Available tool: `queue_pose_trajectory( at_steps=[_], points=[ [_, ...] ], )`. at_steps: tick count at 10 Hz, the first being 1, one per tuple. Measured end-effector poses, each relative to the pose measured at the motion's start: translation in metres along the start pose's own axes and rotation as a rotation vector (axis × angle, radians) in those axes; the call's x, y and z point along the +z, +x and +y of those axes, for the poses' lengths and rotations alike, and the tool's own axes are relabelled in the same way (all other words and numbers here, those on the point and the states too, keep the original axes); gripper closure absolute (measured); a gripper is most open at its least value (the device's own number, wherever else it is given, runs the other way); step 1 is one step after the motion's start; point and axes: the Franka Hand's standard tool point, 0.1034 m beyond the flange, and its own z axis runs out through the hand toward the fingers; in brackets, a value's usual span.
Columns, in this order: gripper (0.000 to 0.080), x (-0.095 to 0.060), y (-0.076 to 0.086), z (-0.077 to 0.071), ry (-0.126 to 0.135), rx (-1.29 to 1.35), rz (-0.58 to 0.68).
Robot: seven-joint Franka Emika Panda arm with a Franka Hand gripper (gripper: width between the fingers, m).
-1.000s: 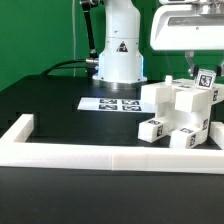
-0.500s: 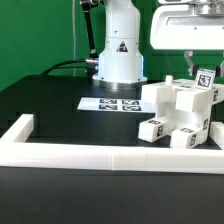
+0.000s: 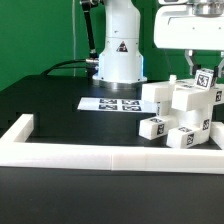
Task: Assemble chair
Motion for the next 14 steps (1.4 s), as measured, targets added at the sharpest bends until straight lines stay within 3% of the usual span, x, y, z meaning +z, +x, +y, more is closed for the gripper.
queue_pose_trajectory(
  at_steps=[2, 5, 6, 7, 8, 14],
  points=[
    [0.0514, 0.0, -0.0003, -0.0003, 0.0, 0.137, 0.0],
    [0.0509, 0.0002, -0.0003, -0.0001, -0.001, 0.124, 0.0],
    [0.0295, 0.0002, -0.0003, -0.0001, -0.001, 0.093, 0.0],
    [0.0295, 0.0001, -0.0006, -0.0005, 0.0, 0.053, 0.001],
    [0.0177, 0.0002, -0.0013, -0.001, -0.001, -0.02, 0.002],
    [0.015, 0.0032, -0.0049, -0.0079, 0.018, -0.57, 0.061]
  ],
)
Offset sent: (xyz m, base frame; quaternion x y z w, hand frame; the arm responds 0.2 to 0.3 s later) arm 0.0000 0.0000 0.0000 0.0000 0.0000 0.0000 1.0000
